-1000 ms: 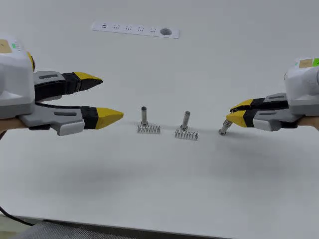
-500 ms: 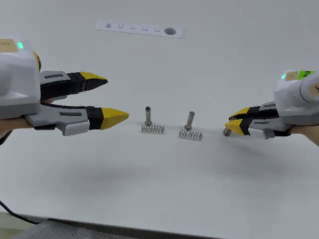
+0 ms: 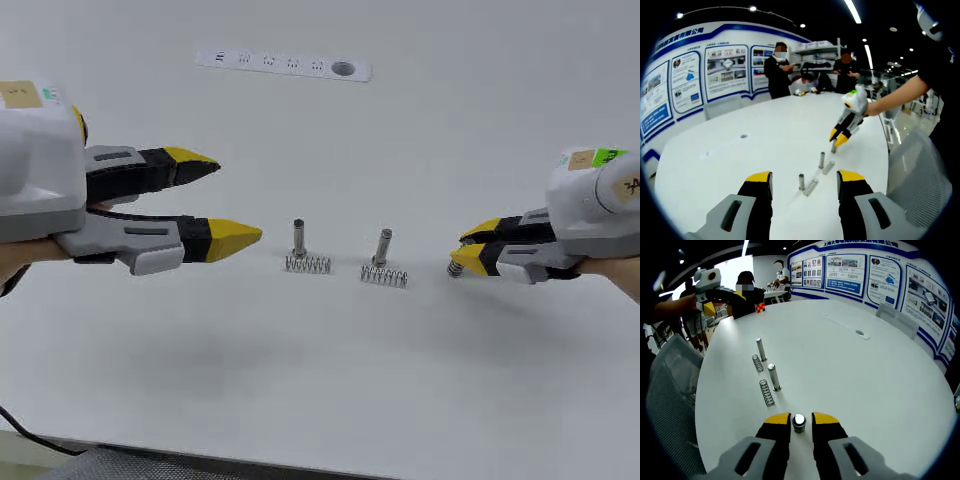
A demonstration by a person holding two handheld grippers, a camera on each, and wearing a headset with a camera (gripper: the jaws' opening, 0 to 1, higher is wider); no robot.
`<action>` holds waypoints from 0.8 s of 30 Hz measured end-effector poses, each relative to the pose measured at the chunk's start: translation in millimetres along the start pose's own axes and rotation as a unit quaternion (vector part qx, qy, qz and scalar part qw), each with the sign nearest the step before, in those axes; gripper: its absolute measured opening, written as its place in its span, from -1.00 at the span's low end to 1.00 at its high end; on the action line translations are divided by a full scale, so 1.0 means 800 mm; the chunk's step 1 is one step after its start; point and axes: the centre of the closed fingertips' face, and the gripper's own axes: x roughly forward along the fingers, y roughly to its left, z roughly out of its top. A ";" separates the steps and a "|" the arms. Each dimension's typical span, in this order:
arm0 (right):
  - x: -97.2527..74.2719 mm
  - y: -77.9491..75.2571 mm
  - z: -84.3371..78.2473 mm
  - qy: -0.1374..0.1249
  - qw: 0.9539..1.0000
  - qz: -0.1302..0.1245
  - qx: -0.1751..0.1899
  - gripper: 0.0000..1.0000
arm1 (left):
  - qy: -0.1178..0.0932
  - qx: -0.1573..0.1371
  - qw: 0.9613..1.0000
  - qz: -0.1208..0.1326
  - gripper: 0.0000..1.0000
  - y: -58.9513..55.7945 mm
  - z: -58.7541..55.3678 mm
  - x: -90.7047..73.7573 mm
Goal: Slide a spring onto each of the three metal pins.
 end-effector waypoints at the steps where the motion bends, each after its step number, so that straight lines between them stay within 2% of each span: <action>1: -0.002 0.000 0.005 -0.009 1.000 -0.001 0.006 -0.61 | 0.001 0.001 1.000 0.000 0.06 0.000 0.000 0.000; 2: -0.005 0.000 0.013 -0.022 1.000 -0.002 0.014 -0.61 | 0.001 0.001 1.000 -0.001 0.06 -0.001 0.000 0.000; 8: -0.016 0.004 0.036 -0.038 0.999 -0.002 0.001 -0.61 | 0.000 0.003 1.000 -0.004 0.05 -0.002 0.001 0.002; 13: -0.007 0.035 0.056 -0.052 0.998 0.027 -0.019 -0.61 | -0.003 0.006 1.000 -0.009 0.05 -0.005 0.005 0.007; 15: 0.003 0.052 0.055 -0.043 0.997 0.046 -0.046 -0.61 | -0.003 0.008 1.000 -0.012 0.05 -0.008 0.004 0.008; 16: 0.007 0.056 0.051 -0.032 0.996 0.047 -0.068 -0.61 | -0.002 0.008 1.000 -0.012 0.05 -0.008 0.004 0.008; 17: 0.014 0.060 0.042 -0.007 0.993 0.042 -0.106 -0.61 | -0.002 0.009 1.000 -0.013 0.05 -0.008 0.004 0.007; 19: 0.024 0.066 0.034 0.012 0.990 0.044 -0.134 -0.61 | -0.003 0.008 1.000 -0.012 0.05 -0.008 0.004 0.006; 20: 0.031 0.075 0.029 0.016 0.991 0.058 -0.123 -0.61 | -0.004 0.007 1.000 -0.010 0.04 -0.007 0.004 0.005; 21: 0.035 0.077 0.027 0.018 0.991 0.062 -0.117 -0.61 | -0.004 0.007 1.000 -0.009 0.04 -0.006 0.004 0.004; 24: 0.048 0.079 0.021 0.032 0.989 0.066 -0.127 -0.61 | -0.003 0.006 1.000 -0.007 0.04 -0.003 0.002 0.001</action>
